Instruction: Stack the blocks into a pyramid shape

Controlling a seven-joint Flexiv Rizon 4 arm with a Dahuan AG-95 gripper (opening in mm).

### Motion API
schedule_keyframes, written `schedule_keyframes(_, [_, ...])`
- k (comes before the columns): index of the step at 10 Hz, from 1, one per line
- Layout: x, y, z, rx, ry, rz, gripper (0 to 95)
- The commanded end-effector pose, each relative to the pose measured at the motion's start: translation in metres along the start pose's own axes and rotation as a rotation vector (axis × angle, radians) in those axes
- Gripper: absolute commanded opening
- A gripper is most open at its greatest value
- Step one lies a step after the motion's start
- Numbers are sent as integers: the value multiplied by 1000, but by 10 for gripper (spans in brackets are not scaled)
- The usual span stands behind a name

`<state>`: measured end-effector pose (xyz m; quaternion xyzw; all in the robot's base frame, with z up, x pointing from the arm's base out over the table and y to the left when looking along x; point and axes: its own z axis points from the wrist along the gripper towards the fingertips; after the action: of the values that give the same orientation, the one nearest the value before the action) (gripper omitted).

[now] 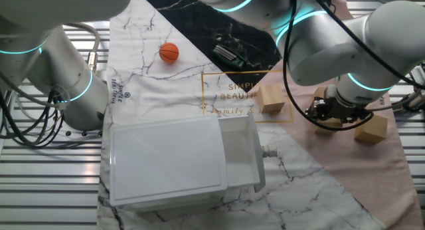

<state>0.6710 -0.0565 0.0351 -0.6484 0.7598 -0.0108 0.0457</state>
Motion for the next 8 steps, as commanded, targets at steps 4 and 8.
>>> schedule_keyframes(4, [1, -1, 3, -18, 11, 10, 0])
schedule_keyframes(8, [0, -4, 5, -32, 15, 11, 0])
